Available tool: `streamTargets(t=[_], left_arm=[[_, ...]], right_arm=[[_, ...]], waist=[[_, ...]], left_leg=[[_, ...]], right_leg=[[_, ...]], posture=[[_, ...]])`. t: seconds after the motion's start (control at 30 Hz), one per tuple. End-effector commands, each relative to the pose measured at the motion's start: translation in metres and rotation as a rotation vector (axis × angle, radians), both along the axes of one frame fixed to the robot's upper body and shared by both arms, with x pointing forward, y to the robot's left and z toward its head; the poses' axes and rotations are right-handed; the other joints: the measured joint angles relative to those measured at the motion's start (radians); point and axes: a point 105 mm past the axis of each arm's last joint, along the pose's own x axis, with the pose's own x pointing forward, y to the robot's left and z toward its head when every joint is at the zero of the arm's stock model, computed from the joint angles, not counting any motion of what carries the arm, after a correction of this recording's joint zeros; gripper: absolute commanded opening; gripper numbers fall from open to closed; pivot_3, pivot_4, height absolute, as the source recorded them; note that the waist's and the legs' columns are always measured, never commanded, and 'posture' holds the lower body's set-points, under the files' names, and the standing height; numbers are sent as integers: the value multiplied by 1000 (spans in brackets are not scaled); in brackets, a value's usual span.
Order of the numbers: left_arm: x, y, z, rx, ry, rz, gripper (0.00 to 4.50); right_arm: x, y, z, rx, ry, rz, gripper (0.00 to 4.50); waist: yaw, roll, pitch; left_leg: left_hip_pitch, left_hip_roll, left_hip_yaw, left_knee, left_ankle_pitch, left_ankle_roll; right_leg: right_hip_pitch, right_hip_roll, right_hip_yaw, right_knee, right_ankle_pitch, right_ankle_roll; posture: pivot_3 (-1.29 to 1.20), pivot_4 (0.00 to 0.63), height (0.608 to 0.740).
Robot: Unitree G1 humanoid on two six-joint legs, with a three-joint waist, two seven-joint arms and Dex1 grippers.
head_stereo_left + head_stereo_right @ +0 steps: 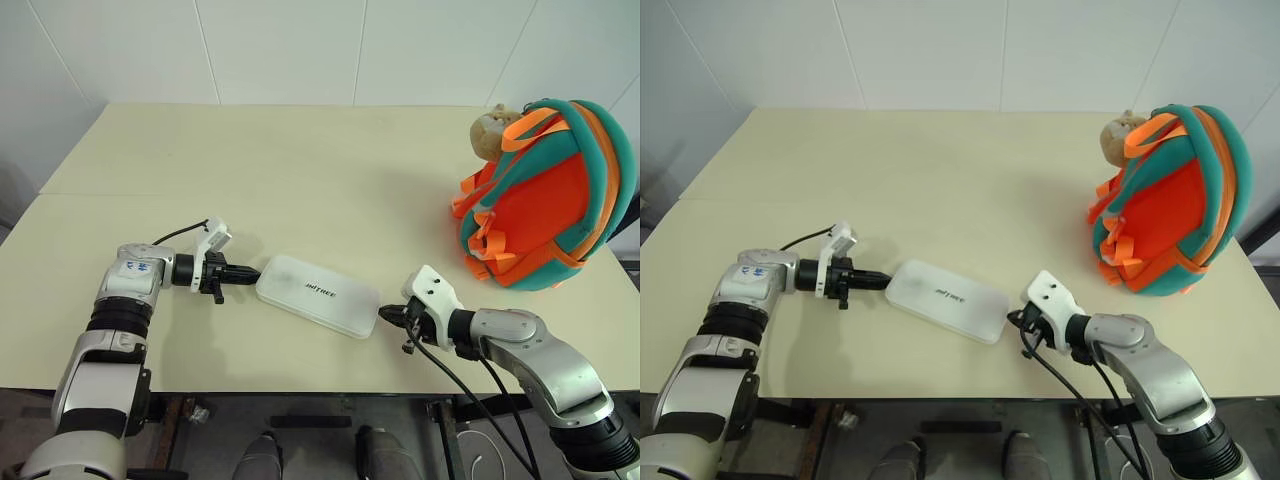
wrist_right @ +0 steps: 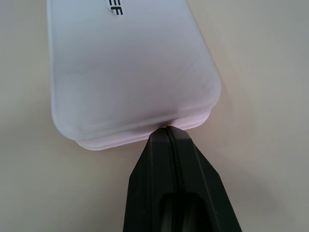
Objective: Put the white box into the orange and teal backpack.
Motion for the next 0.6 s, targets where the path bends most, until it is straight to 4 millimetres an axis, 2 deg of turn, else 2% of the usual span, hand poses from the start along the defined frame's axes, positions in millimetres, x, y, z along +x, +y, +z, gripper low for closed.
streamTargets(t=[0.03, 0.3, 0.6], left_arm=[[-14, -12, 8, -22, 7, -91, 14], [-34, -10, 6, -19, 38, -113, 14], [-56, -17, 2, -5, 88, -148, 14]], right_arm=[[-6, 10, 17, 46, -51, 83, 0], [-5, 11, 17, 40, -53, 116, 0], [-1, 7, 12, 6, -53, 135, 0]], waist=[[0, 0, 0], [0, 0, 0], [1, 0, 0]], left_leg=[[0, 0, 0, 0, 0, 0], [0, 0, 0, 0, 0, 0], [0, 0, 0, 0, 0, 0]], right_leg=[[0, 0, 0, 0, 0, 0], [0, 0, 0, 0, 0, -1], [0, 0, 0, 0, -1, -3]], posture=[[0, 150, 740], [0, 150, 740], [0, 150, 740]])
